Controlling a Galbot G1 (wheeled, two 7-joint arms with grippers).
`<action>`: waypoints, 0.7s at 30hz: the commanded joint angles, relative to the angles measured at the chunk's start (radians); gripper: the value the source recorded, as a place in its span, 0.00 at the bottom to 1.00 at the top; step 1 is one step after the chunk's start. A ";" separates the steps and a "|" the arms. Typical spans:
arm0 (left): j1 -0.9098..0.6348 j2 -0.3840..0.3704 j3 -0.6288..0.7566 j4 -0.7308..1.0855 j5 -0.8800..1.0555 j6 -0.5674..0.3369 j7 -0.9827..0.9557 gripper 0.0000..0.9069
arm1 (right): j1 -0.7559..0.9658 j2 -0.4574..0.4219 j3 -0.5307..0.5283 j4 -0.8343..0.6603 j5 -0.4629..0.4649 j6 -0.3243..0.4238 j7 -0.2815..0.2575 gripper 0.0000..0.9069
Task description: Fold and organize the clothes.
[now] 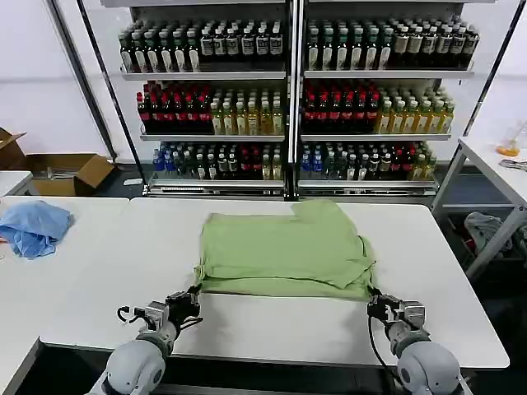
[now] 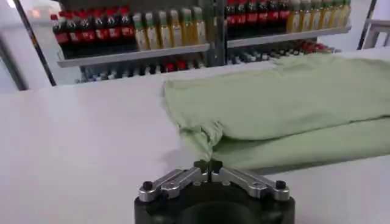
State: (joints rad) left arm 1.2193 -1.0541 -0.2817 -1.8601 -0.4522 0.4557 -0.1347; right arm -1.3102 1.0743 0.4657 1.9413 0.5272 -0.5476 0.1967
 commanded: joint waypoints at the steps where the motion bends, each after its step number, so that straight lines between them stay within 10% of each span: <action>1: 0.069 0.014 -0.017 -0.092 -0.011 0.007 0.002 0.03 | -0.089 -0.025 0.043 0.092 0.016 -0.003 -0.001 0.00; 21: 0.433 0.056 -0.132 -0.362 0.051 0.048 0.003 0.03 | -0.448 -0.031 0.160 0.347 -0.061 -0.030 -0.003 0.00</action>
State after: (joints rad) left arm 1.4708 -1.0051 -0.3694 -2.0952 -0.4287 0.4808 -0.1362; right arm -1.6188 1.0449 0.5900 2.1989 0.5001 -0.5702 0.1954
